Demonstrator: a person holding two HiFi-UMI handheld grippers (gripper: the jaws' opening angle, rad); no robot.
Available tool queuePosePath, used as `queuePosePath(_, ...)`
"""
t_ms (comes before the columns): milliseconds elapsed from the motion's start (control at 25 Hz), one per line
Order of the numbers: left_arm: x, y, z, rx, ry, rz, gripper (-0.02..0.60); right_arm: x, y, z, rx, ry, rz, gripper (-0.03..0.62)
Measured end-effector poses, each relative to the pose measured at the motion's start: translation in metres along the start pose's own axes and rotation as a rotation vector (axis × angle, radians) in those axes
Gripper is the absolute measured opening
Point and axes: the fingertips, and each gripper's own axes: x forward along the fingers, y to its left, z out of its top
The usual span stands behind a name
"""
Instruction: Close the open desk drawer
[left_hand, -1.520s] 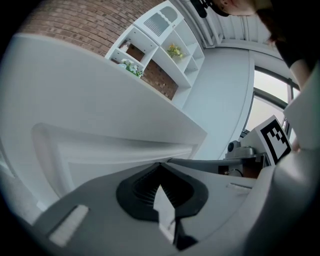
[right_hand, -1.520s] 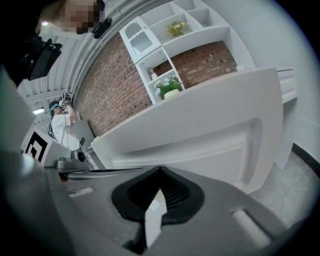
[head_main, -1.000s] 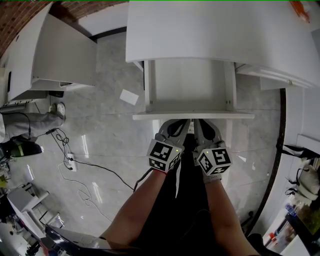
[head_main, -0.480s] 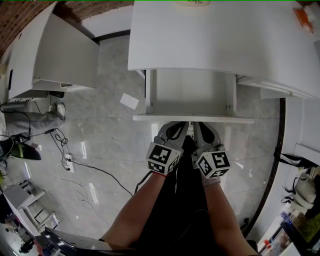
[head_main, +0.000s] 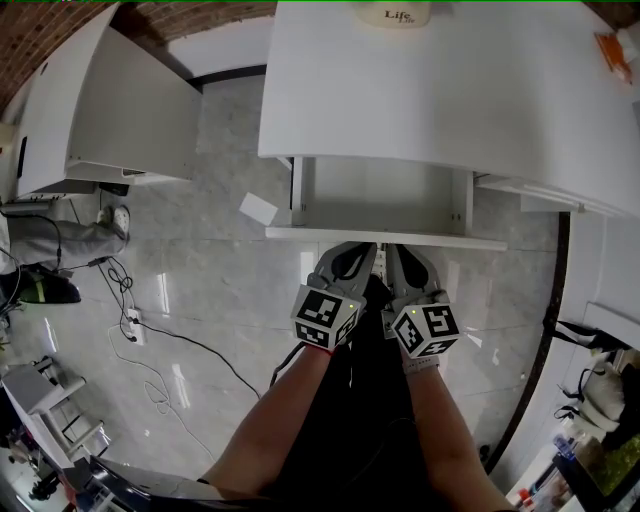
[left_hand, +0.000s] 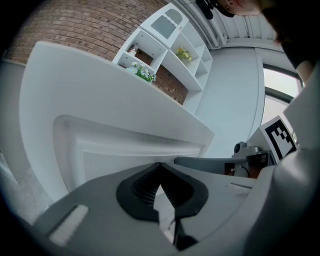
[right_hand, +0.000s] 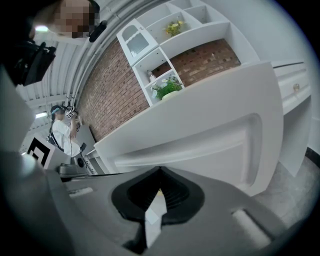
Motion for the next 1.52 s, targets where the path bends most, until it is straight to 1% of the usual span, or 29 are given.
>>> queuePosePath(400,0.014,0.012,0.012,-0.025,-0.018,0.030,0.002,0.017,-0.006,0.011,0.016,0.003,0.012,0.000)
queuePosePath(600,0.021,0.018,0.018,-0.015,-0.013,0.039,0.002,0.026,-0.009,0.017,0.019,0.008,0.011,0.000)
queuePosePath(1160,0.036,0.028,0.031,-0.022,-0.021,0.046,0.002,0.043,-0.017,0.029,0.049,-0.005,0.011,0.000)
queuePosePath(1520,0.050,0.039,0.041,-0.021,-0.027,0.045,0.002,0.060,-0.023,0.039,0.049,-0.010,0.017,0.000)
